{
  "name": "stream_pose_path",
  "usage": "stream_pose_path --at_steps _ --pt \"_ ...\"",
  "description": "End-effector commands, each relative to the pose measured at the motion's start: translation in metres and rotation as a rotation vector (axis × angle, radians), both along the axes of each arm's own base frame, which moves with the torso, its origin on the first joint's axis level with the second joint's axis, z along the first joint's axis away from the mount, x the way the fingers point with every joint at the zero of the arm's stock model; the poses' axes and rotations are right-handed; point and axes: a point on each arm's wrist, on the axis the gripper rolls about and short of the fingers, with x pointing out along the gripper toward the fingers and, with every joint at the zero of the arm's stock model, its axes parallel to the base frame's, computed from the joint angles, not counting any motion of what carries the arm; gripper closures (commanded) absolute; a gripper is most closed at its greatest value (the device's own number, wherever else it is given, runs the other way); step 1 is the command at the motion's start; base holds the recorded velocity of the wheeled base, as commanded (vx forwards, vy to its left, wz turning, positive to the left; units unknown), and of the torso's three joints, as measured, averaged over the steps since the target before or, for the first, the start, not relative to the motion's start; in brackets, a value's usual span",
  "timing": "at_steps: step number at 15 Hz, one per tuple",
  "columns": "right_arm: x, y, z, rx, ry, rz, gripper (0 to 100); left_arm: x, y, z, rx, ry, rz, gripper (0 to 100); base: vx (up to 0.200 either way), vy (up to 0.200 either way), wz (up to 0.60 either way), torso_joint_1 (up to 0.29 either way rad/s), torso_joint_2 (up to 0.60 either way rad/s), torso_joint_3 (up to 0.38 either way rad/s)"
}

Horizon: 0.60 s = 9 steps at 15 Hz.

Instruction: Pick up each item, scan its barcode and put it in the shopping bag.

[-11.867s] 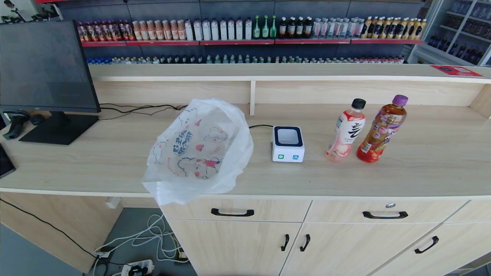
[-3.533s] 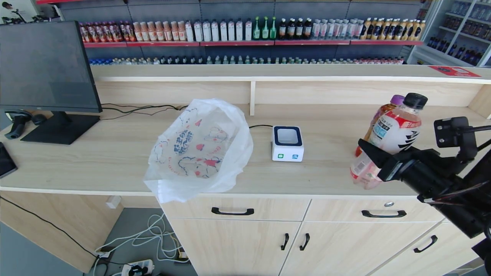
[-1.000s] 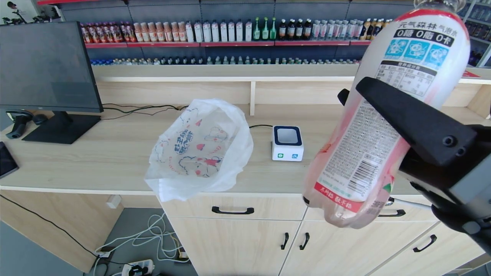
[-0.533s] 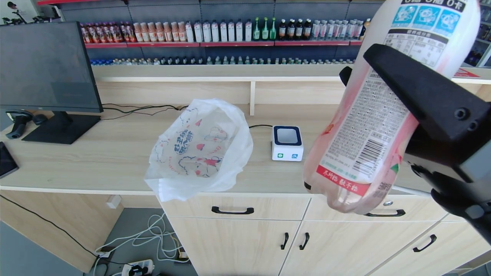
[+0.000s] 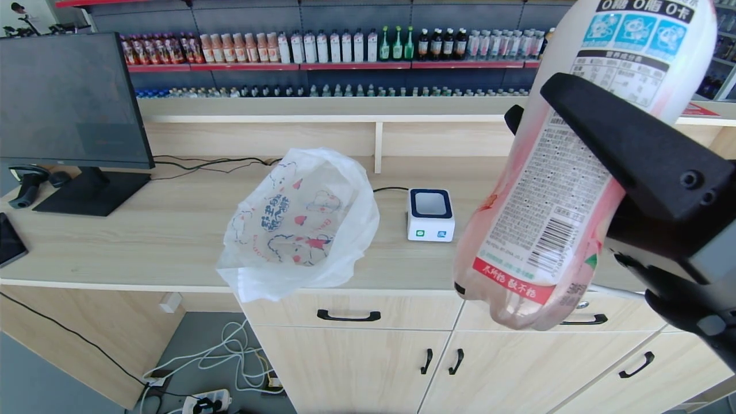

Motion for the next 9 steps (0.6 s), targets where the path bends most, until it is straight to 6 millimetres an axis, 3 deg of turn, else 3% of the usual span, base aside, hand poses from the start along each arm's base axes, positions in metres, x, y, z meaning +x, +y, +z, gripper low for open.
stream_pose_path --at_steps 1,6,7,9 --pt "0.002 -0.002 0.000 0.000 0.000 -0.013 100 0.000 0.000 0.000 0.000 0.000 0.001 0 0.000 0.000 0.00 0.000 0.00 0.000" --pt "0.022 -0.013 -0.017 -0.071 0.022 -0.131 100 0.000 0.000 0.000 0.000 0.000 0.001 0 0.000 0.000 0.00 0.000 0.00 0.000" --pt "0.022 -0.013 -0.036 -0.147 0.049 -0.153 100 0.000 0.000 0.000 -0.002 0.000 0.001 0 0.000 0.000 0.00 0.000 0.00 0.000" --pt "0.027 -0.014 -0.052 -0.272 0.045 -0.225 100 0.000 0.000 0.000 0.000 0.000 0.001 0 0.000 0.000 0.00 0.000 0.00 0.000"
